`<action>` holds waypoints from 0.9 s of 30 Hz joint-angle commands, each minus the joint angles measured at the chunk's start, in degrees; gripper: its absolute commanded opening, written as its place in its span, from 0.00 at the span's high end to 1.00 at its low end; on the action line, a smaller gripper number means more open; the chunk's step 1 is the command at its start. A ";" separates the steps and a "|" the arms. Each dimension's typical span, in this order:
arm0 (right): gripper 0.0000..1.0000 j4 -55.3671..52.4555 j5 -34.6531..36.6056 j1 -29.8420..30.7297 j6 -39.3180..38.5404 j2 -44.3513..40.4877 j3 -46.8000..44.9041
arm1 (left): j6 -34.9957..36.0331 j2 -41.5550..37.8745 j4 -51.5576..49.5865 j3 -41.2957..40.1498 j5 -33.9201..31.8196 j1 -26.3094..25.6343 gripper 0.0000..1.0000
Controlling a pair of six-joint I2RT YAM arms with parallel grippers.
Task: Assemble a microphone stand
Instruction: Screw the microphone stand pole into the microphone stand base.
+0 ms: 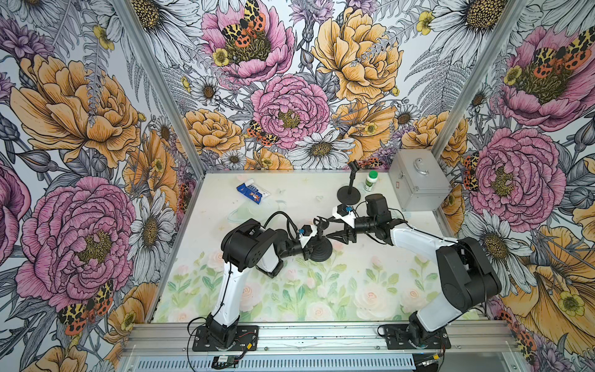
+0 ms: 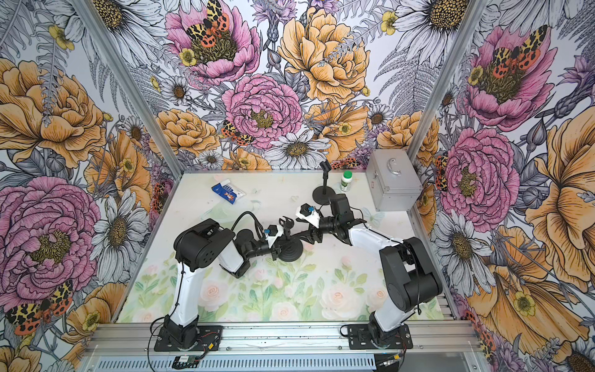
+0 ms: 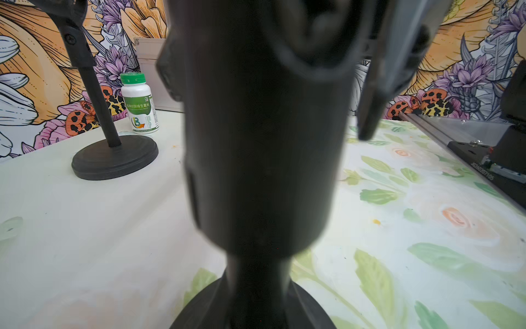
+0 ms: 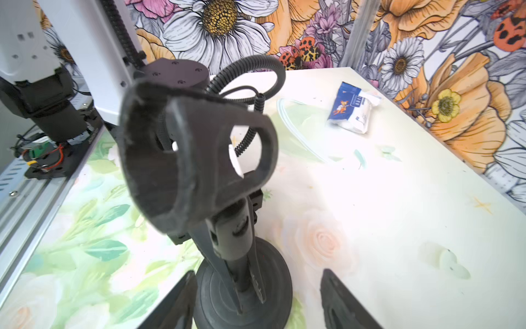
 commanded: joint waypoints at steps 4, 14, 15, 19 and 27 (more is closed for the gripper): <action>0.34 -6.27 -11.82 1.43 -3.61 5.81 6.60 | 1.29 1.32 -1.04 -0.30 1.60 -0.67 0.81; 0.66 -10.67 -12.55 2.62 -5.91 9.83 10.92 | 1.29 1.33 -1.05 -0.30 1.66 -0.67 0.82; 0.73 -10.88 -11.72 2.71 -5.91 9.79 10.93 | 1.29 1.34 -1.03 -0.30 1.66 -0.67 0.82; 1.00 -10.73 -3.19 3.94 -4.37 9.06 9.99 | 1.25 1.35 -1.07 -0.30 1.53 -0.67 0.82; 1.00 -0.96 30.55 12.18 10.04 5.09 2.32 | 1.20 1.28 -1.09 -0.30 1.40 -0.64 0.82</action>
